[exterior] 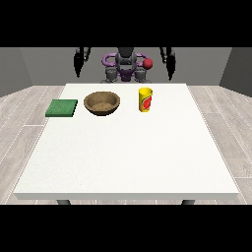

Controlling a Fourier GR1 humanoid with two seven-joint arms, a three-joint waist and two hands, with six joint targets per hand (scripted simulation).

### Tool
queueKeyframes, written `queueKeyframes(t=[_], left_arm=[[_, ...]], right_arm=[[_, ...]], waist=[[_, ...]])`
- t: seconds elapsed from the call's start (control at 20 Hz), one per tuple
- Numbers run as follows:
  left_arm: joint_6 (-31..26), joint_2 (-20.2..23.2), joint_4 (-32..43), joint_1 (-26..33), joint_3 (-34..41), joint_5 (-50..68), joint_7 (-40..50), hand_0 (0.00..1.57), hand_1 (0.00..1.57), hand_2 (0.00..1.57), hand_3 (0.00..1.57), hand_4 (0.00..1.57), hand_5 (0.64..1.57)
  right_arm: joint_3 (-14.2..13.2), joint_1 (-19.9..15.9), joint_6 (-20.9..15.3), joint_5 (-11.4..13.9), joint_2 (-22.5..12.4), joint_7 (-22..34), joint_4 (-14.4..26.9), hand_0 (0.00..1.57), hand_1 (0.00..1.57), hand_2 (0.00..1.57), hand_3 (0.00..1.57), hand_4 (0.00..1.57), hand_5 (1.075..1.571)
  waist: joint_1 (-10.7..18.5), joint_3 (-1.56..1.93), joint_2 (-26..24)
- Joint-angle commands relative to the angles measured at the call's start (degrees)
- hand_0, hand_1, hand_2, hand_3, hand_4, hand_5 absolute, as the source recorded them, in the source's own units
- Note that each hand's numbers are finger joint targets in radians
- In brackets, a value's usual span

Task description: Pick the cup and pour the ball into the bowl, then pick the bowl and place it on the pad

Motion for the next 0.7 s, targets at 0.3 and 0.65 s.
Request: queueKeyframes(t=[0.3,0.65], left_arm=[[3.83,-5.44,-8.53,-0.85,-1.48,6.19,13.72,0.00,0.00,0.00,0.00,0.66,1.566],[14.54,-5.73,-17.84,-2.56,-7.65,2.92,25.60,0.00,0.00,0.00,0.00,0.60,1.563]], right_arm=[[-0.68,1.51,0.53,-7.02,1.71,13.04,-8.57,0.00,0.00,0.00,0.00,0.87,1.533],[-1.32,-0.15,-2.82,-9.36,-0.10,29.74,-21.13,0.00,0.00,0.00,0.00,0.82,1.528]], waist=[[-2.41,0.96,-20.57],[-2.54,0.94,-19.82]])
